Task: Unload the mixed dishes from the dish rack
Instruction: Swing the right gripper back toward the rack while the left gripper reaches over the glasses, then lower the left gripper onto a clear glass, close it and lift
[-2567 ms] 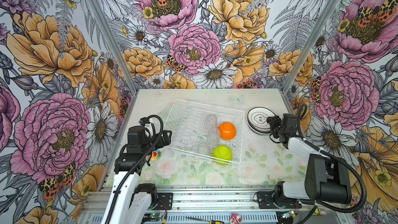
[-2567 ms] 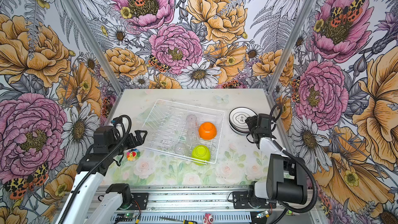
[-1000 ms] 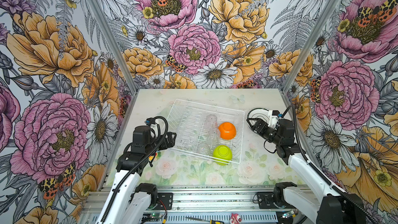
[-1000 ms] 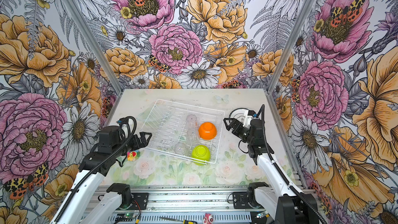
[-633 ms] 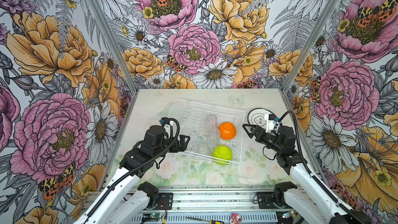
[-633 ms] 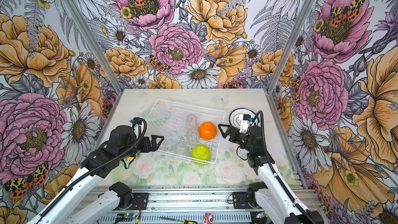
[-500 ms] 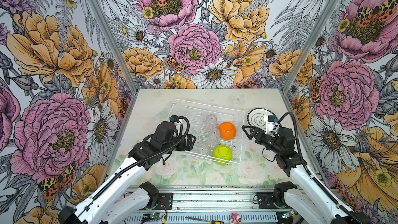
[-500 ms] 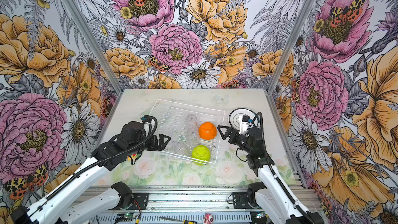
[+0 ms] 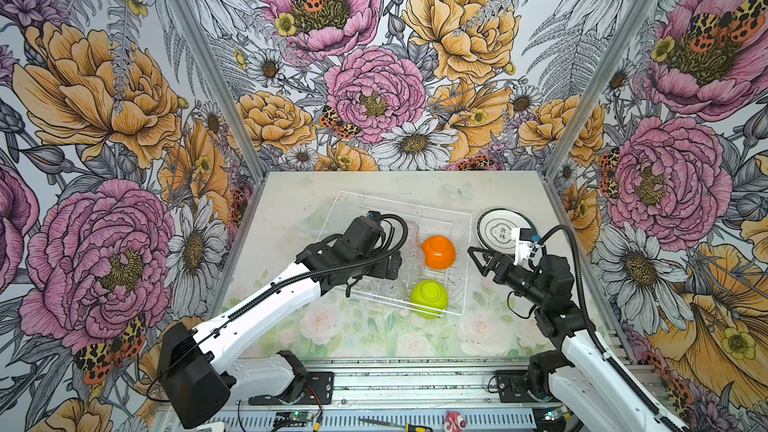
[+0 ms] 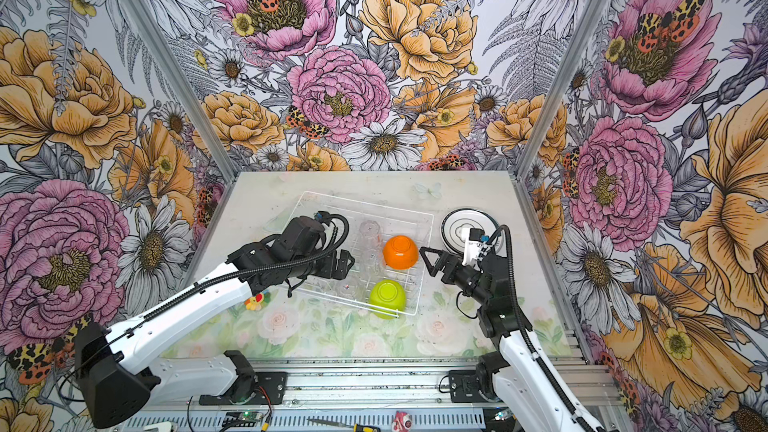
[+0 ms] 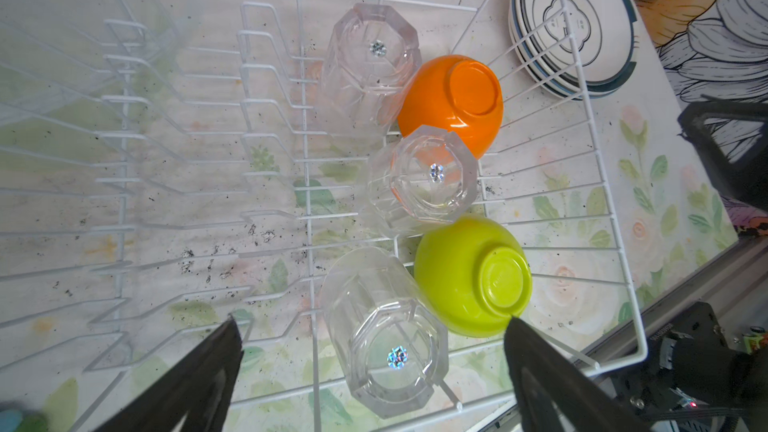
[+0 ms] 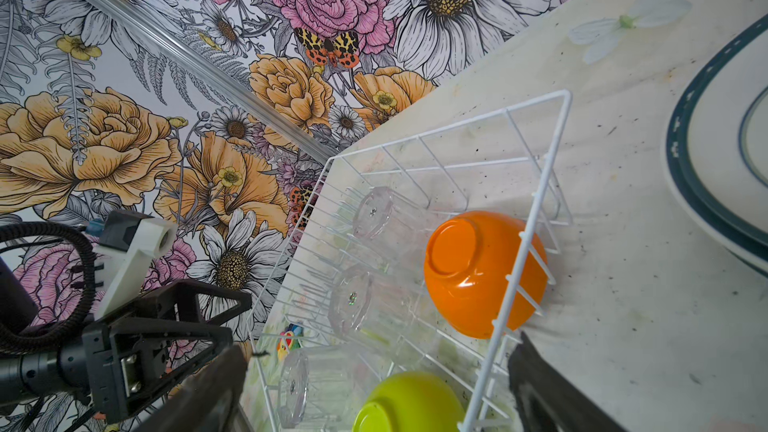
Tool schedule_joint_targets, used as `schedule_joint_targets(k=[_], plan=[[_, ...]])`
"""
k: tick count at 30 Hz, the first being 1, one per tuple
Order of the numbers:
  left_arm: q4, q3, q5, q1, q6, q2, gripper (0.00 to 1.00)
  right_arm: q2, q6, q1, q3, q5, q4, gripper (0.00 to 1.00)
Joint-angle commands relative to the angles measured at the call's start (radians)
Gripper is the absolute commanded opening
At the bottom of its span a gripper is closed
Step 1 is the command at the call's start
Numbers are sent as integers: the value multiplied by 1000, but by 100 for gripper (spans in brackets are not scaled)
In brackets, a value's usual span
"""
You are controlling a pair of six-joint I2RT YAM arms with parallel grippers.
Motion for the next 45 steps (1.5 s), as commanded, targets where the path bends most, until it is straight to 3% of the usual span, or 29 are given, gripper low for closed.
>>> schedule_joint_targets(k=[1,15,31,39,45], plan=[[-2,62,-43,-21,31,86,99,-33,11,11,-24,20,43,99],[-17,308,-77,-64,65,422,99,-196,48,18,-69,65,0,98],[-55,420,-181,-76,101,613,97,-259,90,20,-96,89,-8,97],[-67,426,-213,-78,107,634,80,-286,104,19,-121,95,-8,97],[-81,425,-234,-75,124,601,61,-295,105,20,-129,92,-13,97]])
